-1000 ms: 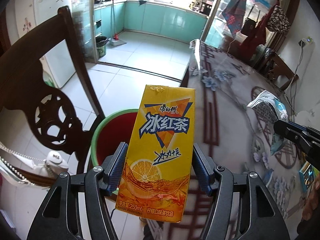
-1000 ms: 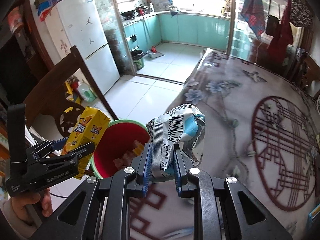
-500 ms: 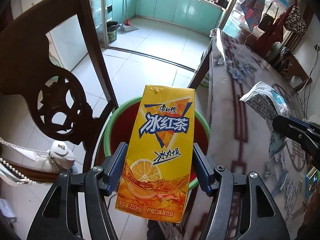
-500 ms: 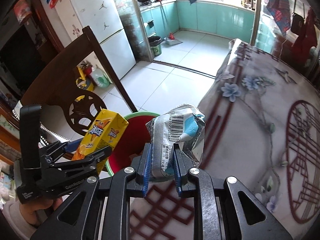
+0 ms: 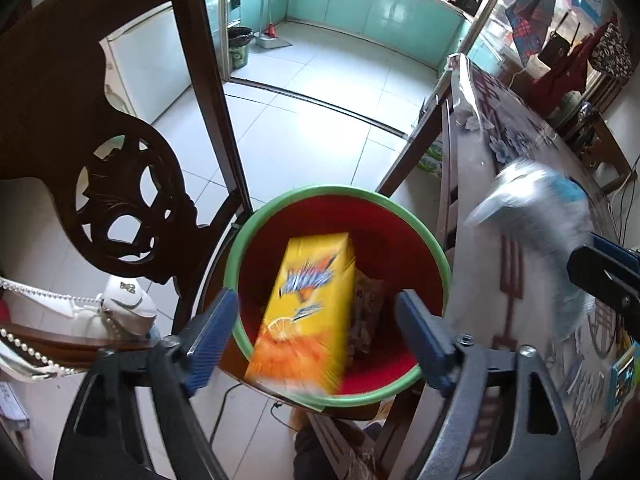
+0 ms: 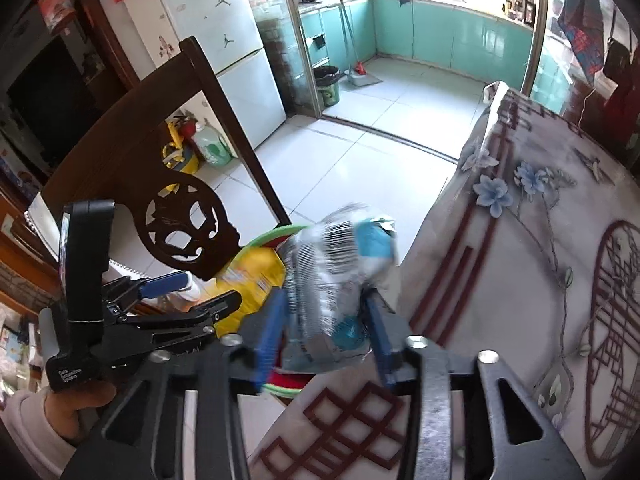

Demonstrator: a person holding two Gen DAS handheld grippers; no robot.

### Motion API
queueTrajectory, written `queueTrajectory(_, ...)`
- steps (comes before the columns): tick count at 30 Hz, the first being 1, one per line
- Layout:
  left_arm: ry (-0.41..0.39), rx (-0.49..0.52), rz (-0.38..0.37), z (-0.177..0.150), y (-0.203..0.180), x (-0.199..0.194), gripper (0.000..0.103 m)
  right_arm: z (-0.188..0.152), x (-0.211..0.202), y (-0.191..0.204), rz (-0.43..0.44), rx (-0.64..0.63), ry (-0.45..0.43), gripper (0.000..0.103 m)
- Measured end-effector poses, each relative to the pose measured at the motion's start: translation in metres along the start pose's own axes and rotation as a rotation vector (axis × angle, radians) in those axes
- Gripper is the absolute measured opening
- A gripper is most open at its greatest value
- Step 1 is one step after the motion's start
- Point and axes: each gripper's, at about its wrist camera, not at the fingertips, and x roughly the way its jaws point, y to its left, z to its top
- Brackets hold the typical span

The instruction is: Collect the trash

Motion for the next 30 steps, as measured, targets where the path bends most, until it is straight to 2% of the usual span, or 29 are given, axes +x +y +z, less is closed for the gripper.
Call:
queueTrajectory(5, -0.016, -0.006, 0.002, 0.001, -0.003, -0.009, 0.085, -0.002, -0.015, -0.004, -0.024, 0.013, -0.028, 0.047)
queueTrajectory(6, -0.030, 0.000, 0.005, 0.001, -0.005, -0.013, 0.087, -0.004, -0.021, -0.007, -0.027, 0.024, -0.038, 0.047)
queueTrajectory(8, -0.075, 0.006, -0.003, 0.001, -0.012, -0.026, 0.102, -0.007, -0.033, -0.013, -0.042, 0.050, -0.060, 0.053)
queueTrajectory(13, -0.202, -0.004, -0.091, -0.001, -0.030, -0.061, 0.103, -0.017, -0.070, -0.027, -0.120, 0.098, -0.120, 0.060)
queueTrajectory(16, -0.257, -0.005, -0.117, -0.003, -0.043, -0.077, 0.103, -0.022, -0.092, -0.036, -0.161, 0.121, -0.157, 0.064)
queueTrajectory(19, -0.329, 0.009, -0.093, -0.010, -0.058, -0.095, 0.103, -0.031, -0.120, -0.047, -0.178, 0.139, -0.206, 0.066)
queueTrajectory(23, -0.465, 0.061, -0.024, -0.028, -0.088, -0.122, 0.103, -0.048, -0.155, -0.062, -0.204, 0.140, -0.278, 0.069)
queueTrajectory(25, -0.496, 0.086, -0.006, -0.037, -0.107, -0.133, 0.103, -0.058, -0.171, -0.072, -0.214, 0.139, -0.302, 0.071)
queueTrajectory(30, -0.538, 0.098, -0.043, -0.053, -0.144, -0.152, 0.103, -0.084, -0.210, -0.096, -0.191, 0.158, -0.366, 0.074)
